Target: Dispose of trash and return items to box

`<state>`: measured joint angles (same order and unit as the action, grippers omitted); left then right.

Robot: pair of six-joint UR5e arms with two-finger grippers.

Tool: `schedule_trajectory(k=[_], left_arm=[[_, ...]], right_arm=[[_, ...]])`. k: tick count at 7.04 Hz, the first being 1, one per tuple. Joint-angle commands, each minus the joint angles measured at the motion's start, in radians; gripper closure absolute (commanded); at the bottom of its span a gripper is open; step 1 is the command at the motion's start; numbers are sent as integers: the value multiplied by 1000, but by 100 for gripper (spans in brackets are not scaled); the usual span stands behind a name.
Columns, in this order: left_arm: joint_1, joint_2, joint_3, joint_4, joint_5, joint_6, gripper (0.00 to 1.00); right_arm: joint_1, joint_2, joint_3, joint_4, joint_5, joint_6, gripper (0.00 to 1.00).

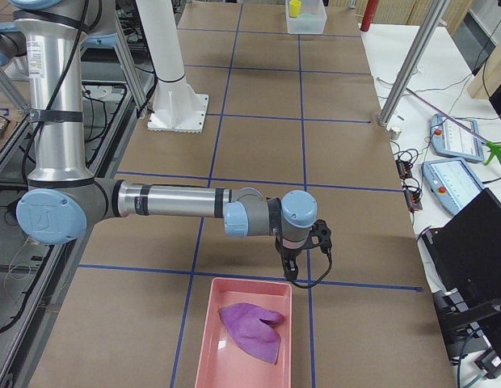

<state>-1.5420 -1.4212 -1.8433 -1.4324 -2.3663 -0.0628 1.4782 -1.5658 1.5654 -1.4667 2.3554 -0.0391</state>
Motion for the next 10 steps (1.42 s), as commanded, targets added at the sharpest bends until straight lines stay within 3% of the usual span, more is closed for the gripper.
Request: schedule_trajectory(k=[1, 2, 5, 6, 8, 10], left_arm=[[3, 10, -7, -13, -10, 3, 1], [2, 5, -1, -22, -10, 3, 1], [-6, 27, 1, -101, 1, 4, 1], [-6, 50, 1, -141, -8, 3, 1], [-6, 45, 4, -135, -48, 3, 1], [-7, 47, 0, -143, -90, 3, 1]], right_arm=[[-45, 30, 4, 44, -10, 7, 0], [-49, 30, 4, 87, -16, 24, 0], [-14, 17, 19, 37, -125, 58, 0], [25, -8, 39, 22, -117, 55, 0], [34, -42, 190, -164, -126, 42, 0], [31, -60, 205, -167, -120, 39, 0]])
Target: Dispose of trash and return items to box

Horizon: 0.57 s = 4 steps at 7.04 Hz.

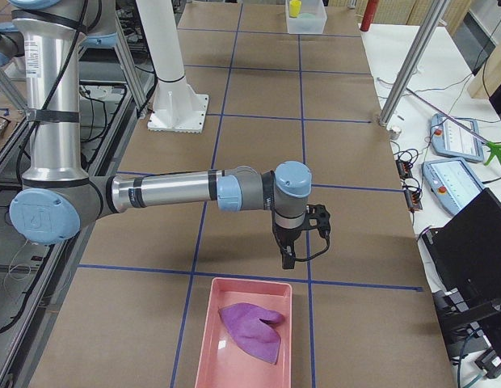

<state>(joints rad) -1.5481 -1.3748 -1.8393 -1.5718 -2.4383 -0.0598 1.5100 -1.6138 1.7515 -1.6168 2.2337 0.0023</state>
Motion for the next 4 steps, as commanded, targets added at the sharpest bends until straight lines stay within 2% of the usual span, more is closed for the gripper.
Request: schedule_trajectory(k=[1, 4], left_arm=[[-3, 0, -2, -5, -18, 0, 1], [-9, -1, -8, -4, -8, 0, 1]], right_arm=[[-2, -32, 19, -15, 3, 1, 0], [-2, -29, 14, -14, 0, 1, 0]])
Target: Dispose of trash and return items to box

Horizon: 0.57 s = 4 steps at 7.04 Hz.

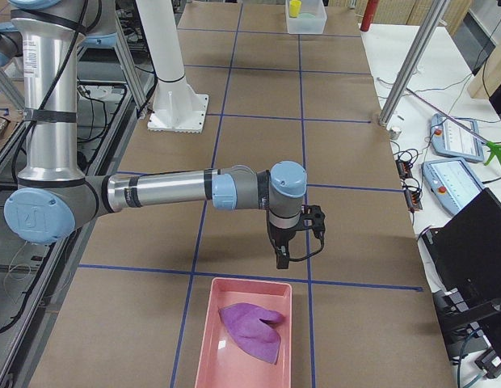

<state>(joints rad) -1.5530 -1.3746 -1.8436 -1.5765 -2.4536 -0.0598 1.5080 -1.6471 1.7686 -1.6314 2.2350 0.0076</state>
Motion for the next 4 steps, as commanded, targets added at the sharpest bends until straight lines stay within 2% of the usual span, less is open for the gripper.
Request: schedule_trajectory(k=[1, 4], left_arm=[[-9, -4, -3, 1, 7, 0, 1], [-7, -14, 3, 0, 11, 0, 1]], right_arm=[[1, 1, -4, 1, -5, -5, 0], [0, 9, 2, 1, -3, -3, 0]])
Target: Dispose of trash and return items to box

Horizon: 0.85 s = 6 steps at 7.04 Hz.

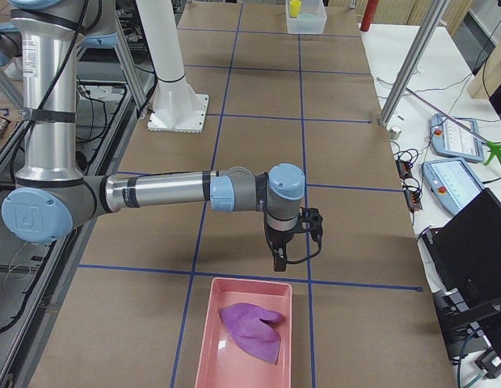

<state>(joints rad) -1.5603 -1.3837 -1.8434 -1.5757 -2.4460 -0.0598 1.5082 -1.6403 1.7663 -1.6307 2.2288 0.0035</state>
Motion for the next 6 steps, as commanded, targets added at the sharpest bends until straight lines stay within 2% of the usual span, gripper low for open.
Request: schedule_trajectory(k=[1, 6], left_arm=[[0, -18, 6, 0, 5, 0, 1], [2, -23, 7, 0, 37, 0, 1]], right_arm=[[0, 2, 4, 0, 3, 1, 0], [0, 4, 8, 0, -1, 1, 0]])
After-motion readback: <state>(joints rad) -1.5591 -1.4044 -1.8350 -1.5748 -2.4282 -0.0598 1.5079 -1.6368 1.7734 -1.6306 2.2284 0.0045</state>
